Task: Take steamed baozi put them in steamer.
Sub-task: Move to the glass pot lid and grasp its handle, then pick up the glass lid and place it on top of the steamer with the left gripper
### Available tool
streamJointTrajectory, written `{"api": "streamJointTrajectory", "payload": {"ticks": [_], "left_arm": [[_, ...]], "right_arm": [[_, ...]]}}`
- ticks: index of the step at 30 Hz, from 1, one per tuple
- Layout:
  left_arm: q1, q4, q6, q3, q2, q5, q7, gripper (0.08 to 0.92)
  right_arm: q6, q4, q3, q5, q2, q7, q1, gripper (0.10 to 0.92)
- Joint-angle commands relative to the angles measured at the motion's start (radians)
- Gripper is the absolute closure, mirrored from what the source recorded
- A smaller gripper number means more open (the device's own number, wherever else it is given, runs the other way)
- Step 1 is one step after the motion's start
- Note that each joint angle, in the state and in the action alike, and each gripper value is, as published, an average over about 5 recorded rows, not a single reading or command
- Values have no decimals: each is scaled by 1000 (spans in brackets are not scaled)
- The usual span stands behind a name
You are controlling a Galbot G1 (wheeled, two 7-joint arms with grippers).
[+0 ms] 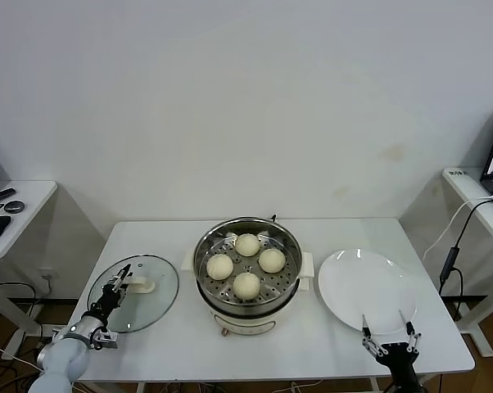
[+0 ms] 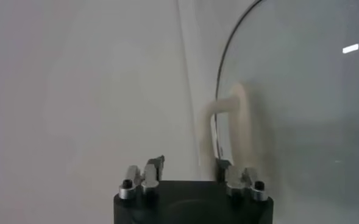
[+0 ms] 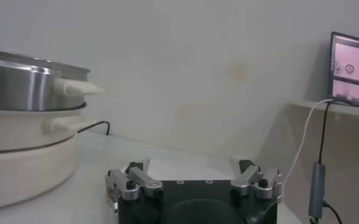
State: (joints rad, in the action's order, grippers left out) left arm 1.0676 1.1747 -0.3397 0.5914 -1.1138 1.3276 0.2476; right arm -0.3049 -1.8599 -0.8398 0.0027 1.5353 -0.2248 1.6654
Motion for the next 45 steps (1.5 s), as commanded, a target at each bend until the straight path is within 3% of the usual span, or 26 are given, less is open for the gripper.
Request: {"api": "streamJointTrajectory", "payload": {"ticks": [1, 4, 9, 17, 22, 28, 33, 38, 45], "left_arm": [[2, -15, 2, 5, -2, -19, 27, 625], [42, 48, 14, 11, 7, -53, 29, 712], [160, 260, 68, 40, 33, -123, 25, 831], [413, 674, 318, 98, 122, -343, -13, 835], [456, 873, 552, 104, 206, -471, -115, 835], [351, 1021, 737, 19, 288, -604, -259, 835], [168, 1038, 848, -213, 293, -599, -300, 835], [-13, 956, 928, -451, 232, -516, -345, 835], [-157, 856, 951, -626, 76, -246, -439, 835]], "right_arm": [[6, -7, 14, 4, 0, 1, 2, 203], [7, -9, 17, 3, -2, 0, 5, 203], [1, -7, 22, -7, -8, 0, 7, 203], [-21, 17, 52, -44, -19, 4, 3, 203], [-35, 36, 78, -63, -24, 9, -2, 203], [-37, 45, 108, -74, -23, 13, -11, 203], [-37, 57, 131, -110, -2, 25, -32, 203], [-52, 99, 143, -146, 18, 35, -58, 203], [-55, 126, 158, -159, 28, 43, -77, 203]]}}
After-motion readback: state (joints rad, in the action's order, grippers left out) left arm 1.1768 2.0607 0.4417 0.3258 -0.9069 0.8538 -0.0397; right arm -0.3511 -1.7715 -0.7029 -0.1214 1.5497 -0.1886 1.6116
